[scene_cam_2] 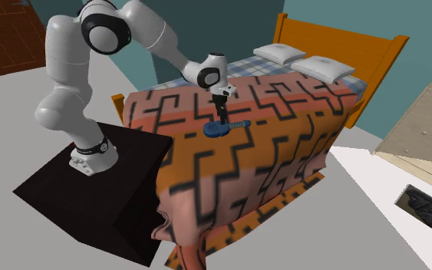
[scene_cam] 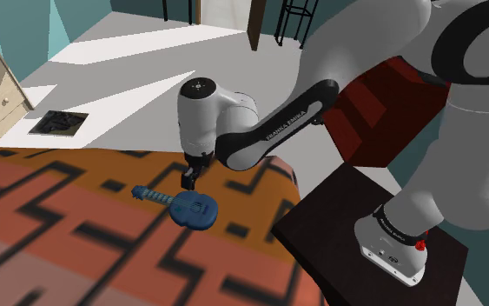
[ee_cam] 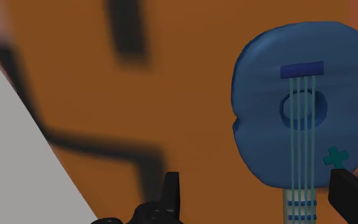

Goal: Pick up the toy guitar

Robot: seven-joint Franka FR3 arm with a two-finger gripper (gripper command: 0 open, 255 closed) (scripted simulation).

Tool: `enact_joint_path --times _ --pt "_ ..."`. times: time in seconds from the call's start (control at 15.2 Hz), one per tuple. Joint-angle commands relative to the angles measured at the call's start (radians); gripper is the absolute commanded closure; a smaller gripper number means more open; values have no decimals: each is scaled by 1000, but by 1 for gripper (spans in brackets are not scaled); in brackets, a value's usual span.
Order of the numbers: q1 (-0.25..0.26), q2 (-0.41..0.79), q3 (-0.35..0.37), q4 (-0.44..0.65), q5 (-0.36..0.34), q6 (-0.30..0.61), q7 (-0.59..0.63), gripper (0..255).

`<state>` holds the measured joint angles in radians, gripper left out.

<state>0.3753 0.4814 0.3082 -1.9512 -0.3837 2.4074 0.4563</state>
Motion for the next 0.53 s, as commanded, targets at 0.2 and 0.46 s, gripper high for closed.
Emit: enact_joint_path --times 0.2,0.46 --pt "93 182 -34 197 -81 -4 38 0" --pt "158 318 -54 369 -118 -26 42 0"
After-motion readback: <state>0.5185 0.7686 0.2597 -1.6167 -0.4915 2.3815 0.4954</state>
